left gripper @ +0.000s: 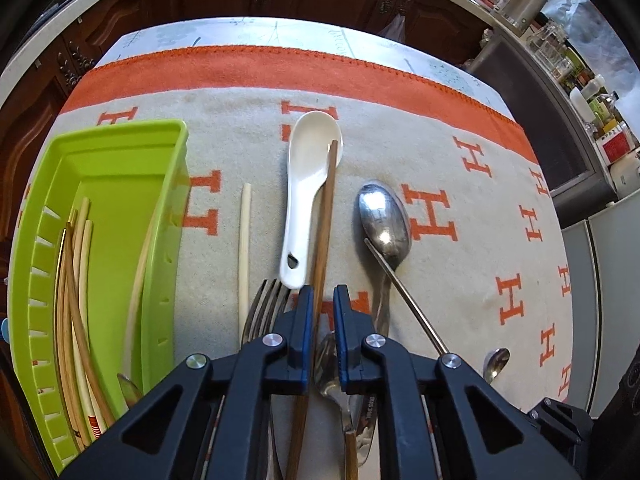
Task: Organize utensils
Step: 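Grasp a brown chopstick with the left tool while the right tool grasps a twisted-handle steel spoon, then lower both utensils into the green tray and open both tools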
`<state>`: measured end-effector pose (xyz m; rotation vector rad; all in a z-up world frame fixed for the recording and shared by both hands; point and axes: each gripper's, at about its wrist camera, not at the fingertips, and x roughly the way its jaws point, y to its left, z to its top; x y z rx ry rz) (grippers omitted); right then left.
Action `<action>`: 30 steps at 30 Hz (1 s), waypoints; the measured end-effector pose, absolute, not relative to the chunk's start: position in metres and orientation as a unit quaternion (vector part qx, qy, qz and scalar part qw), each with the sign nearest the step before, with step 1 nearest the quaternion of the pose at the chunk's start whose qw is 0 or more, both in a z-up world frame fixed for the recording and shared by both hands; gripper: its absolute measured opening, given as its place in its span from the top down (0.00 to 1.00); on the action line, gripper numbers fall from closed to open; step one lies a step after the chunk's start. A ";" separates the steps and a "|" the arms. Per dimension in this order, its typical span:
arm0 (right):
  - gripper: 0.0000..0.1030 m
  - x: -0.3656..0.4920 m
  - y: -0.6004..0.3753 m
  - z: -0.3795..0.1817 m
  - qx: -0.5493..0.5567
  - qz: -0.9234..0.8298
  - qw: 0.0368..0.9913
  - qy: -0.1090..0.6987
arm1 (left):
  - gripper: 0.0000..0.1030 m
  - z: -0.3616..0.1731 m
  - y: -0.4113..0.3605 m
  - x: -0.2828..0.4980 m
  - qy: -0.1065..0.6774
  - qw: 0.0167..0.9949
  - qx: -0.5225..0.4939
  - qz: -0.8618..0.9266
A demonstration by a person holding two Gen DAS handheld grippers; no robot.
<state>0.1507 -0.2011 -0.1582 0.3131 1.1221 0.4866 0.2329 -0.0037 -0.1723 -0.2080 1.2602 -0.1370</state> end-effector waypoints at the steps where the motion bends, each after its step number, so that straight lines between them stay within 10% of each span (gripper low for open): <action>1: 0.94 0.150 -0.201 -0.158 0.148 0.227 0.807 0.524 | 0.92 -0.175 -0.003 0.235 0.593 0.797 -0.099 -0.061; 30: 0.94 0.124 -0.205 -0.118 0.191 0.227 0.808 0.509 | 0.96 -0.102 0.032 0.160 0.540 0.834 -0.076 -0.079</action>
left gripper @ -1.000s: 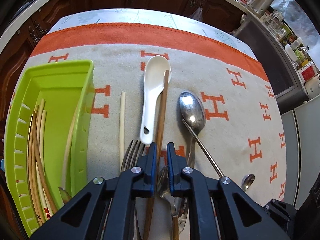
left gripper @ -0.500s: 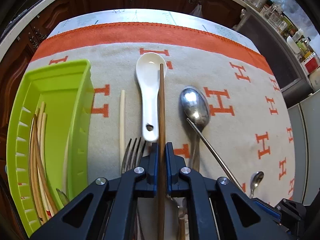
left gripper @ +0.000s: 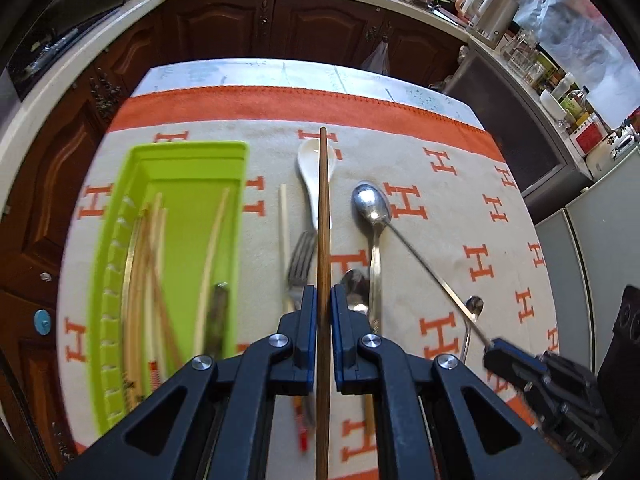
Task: Organize utensils
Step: 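Lower both utensils into the green tray and open both tools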
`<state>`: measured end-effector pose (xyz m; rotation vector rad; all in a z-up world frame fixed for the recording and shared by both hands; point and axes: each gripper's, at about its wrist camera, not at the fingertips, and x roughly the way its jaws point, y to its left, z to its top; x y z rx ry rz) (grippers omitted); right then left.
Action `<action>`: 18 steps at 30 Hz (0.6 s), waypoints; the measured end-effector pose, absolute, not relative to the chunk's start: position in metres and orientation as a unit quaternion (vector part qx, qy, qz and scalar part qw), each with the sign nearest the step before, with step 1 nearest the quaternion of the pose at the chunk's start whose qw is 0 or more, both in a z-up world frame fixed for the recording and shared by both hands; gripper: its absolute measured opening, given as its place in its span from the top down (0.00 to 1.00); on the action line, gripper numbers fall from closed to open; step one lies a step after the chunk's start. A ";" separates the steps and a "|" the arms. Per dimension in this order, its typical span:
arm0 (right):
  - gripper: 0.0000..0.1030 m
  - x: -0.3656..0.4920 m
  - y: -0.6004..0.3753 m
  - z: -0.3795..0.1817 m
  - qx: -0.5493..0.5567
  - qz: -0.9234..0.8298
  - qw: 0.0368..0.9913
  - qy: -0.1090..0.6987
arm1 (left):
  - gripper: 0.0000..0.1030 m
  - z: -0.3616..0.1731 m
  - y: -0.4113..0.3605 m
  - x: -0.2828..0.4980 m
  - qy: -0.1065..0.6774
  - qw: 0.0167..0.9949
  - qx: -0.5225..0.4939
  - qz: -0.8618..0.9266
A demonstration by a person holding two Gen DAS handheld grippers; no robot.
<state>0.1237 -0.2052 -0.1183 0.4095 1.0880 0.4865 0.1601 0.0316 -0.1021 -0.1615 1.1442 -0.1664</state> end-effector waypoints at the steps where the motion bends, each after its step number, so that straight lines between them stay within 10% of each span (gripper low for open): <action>1: 0.94 0.122 -0.203 -0.114 0.192 0.229 0.808 0.507 | 0.96 -0.096 0.039 0.153 0.536 0.837 -0.074 -0.075; 18: 0.94 0.140 -0.100 -0.054 0.203 0.234 0.786 0.535 | 0.95 -0.099 0.141 0.118 0.521 0.852 -0.052 0.011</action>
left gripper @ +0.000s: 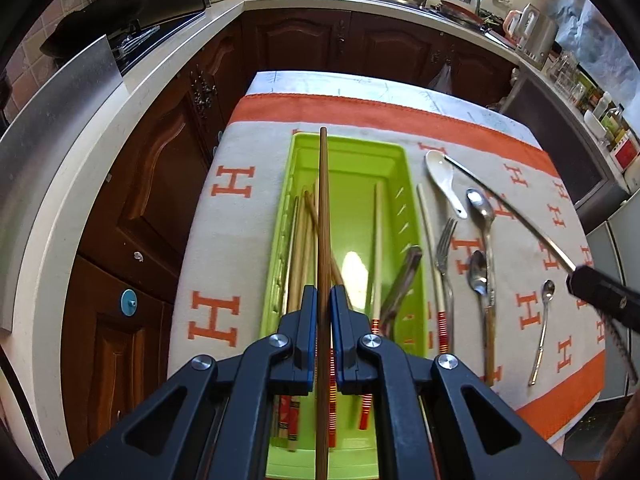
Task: Organize utensils
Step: 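Lower both utensils into the green tray and open both tools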
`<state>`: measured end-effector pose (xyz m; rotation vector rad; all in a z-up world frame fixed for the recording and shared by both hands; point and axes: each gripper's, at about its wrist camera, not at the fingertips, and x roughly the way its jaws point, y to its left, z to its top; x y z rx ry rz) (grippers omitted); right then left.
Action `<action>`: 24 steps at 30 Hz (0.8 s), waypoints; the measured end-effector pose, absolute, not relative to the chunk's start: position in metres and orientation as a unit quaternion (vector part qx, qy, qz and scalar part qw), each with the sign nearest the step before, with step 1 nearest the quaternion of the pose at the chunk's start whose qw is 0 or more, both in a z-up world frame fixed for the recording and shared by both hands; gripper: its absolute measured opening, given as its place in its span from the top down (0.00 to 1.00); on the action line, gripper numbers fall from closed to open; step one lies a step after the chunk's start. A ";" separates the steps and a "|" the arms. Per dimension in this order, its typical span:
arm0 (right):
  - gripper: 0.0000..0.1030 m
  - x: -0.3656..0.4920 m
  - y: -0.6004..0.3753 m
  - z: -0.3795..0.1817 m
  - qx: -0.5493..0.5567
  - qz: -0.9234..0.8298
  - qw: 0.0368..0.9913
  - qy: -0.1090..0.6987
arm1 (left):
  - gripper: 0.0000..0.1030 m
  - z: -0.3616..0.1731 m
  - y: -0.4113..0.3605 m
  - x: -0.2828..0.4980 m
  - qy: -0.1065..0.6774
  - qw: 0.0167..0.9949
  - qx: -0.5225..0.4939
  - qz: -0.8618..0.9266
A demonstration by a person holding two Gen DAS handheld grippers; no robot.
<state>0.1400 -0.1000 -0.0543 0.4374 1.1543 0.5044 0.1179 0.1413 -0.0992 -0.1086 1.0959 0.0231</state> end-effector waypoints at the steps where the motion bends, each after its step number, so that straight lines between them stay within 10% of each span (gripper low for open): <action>1: 0.94 0.144 -0.092 -0.054 0.206 0.228 0.783 0.540 | 0.95 -0.102 0.143 0.118 0.520 0.852 -0.051 0.013; 24: 0.92 0.198 0.023 -0.127 0.184 0.159 0.754 0.610 | 0.74 -0.095 0.223 0.091 0.467 0.872 -0.133 0.059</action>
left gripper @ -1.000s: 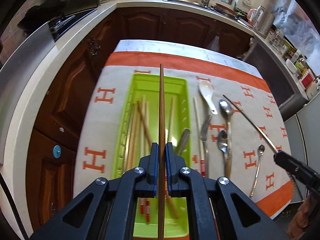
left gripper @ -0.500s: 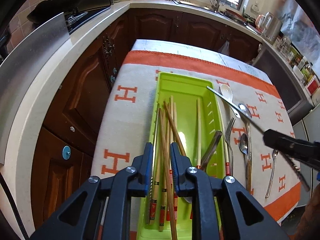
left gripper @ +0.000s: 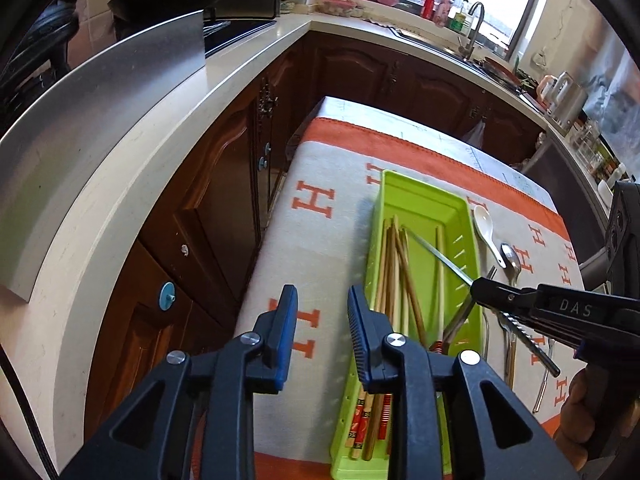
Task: Organize utensils
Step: 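Lower both utensils into the green tray and open both tools, then grasp a wooden-handled steel spoon with the left tool while the right tool grasps a small teaspoon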
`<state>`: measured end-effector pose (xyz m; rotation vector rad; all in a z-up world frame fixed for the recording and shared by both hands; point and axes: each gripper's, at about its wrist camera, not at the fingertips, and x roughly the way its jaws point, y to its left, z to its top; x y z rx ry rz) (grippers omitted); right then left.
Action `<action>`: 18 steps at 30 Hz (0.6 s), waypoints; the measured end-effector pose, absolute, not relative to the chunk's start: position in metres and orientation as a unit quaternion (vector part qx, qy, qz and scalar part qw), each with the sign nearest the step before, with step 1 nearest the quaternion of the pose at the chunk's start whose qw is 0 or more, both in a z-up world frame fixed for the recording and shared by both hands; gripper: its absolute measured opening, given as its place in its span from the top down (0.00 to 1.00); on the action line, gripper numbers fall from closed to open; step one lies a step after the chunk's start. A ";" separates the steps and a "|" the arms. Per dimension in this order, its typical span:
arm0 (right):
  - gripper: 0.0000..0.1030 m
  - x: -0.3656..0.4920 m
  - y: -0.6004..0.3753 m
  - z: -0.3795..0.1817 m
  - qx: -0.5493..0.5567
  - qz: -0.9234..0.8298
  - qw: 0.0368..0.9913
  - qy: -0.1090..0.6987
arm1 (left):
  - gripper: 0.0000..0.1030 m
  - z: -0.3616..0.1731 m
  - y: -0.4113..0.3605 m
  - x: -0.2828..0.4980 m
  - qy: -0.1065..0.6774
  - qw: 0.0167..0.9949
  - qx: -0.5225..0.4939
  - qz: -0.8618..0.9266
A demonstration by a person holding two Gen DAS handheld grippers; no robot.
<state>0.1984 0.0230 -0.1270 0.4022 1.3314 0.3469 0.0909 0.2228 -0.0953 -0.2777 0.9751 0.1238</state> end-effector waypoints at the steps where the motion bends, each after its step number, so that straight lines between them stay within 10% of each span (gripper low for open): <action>1: 0.91 0.198 0.027 -0.129 0.183 0.163 0.751 0.613 | 0.70 -0.097 0.225 0.090 0.467 0.872 -0.135 0.061; 18: 0.86 0.173 -0.012 -0.120 0.126 0.150 0.778 0.597 | 0.59 -0.096 0.219 0.082 0.467 0.873 -0.126 0.065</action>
